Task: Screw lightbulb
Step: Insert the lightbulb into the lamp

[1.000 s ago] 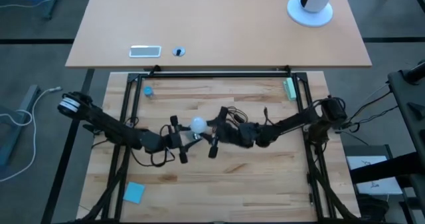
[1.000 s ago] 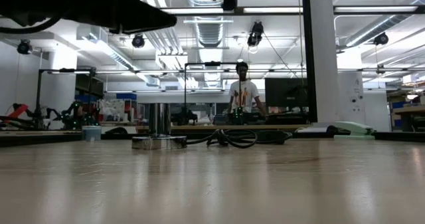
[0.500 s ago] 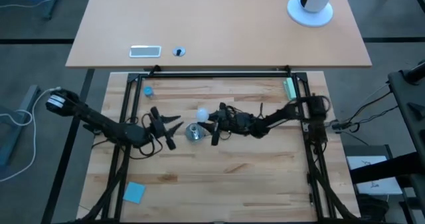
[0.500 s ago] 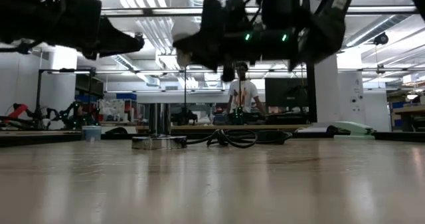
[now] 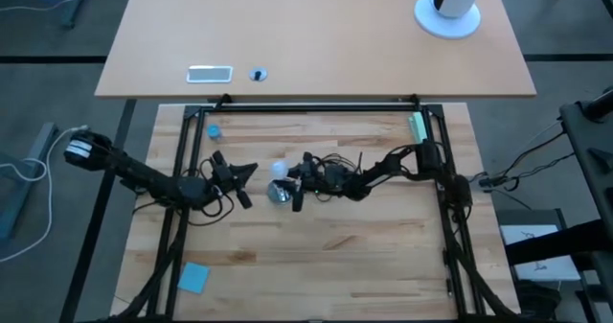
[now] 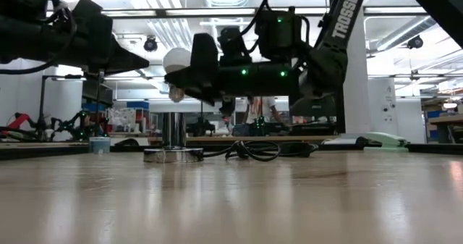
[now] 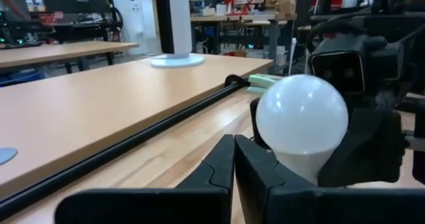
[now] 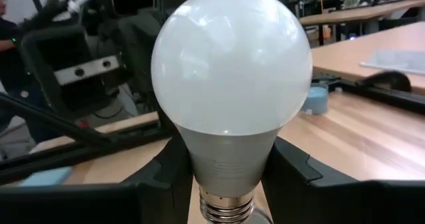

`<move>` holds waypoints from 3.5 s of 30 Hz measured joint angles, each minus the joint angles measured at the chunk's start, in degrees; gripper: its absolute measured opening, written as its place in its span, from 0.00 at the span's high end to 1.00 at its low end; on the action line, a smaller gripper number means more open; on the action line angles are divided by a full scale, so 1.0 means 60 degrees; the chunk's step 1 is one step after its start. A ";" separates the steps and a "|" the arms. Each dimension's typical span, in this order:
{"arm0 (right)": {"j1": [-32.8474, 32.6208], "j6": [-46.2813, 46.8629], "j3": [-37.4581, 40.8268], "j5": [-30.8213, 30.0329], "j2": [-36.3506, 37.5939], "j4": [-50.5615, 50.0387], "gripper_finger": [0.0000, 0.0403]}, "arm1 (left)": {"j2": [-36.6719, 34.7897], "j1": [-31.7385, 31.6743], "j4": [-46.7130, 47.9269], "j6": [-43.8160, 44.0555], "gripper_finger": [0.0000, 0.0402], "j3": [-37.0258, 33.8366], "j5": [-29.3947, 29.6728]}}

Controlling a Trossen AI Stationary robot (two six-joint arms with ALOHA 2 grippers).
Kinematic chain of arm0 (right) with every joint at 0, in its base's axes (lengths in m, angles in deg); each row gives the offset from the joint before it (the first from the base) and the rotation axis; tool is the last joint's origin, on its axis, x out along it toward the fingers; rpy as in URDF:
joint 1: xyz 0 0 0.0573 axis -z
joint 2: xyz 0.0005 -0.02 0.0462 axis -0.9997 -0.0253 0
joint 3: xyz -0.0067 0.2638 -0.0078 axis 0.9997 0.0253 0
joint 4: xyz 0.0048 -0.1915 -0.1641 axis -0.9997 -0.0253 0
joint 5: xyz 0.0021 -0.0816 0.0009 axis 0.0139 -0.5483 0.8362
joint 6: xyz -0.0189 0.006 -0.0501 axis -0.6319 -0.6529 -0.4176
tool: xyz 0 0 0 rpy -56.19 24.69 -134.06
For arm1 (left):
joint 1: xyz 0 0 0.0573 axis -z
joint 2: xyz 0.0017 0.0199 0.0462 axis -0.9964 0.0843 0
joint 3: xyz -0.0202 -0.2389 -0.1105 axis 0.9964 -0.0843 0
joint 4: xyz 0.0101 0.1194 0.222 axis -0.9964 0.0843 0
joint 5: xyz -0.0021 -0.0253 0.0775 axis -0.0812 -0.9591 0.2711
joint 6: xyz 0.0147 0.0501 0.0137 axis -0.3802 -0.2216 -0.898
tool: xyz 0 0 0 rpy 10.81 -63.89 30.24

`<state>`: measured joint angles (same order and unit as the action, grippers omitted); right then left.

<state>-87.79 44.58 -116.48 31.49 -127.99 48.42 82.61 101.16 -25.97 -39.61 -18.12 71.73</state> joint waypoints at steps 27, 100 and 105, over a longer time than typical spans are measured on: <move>-0.0022 -0.1409 -0.0051 0.0221 -0.0543 0.0038 0.68 | 0.0971 -0.0187 -0.0772 -0.0139 1.00 0.0000 -0.0037; -0.0336 -0.1522 -0.0040 0.0225 0.0519 -0.3085 0.40 | 0.4397 -0.0526 -0.2417 -0.2285 1.00 0.2011 -0.1812; -0.0358 -0.1485 -0.0005 0.0195 0.1148 -0.4324 0.40 | 0.4400 -0.0525 -0.2410 -0.2249 1.00 0.2011 -0.1812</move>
<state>-89.94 35.67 -116.51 32.65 -121.11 22.48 109.01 98.01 -40.43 -53.11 -6.05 60.86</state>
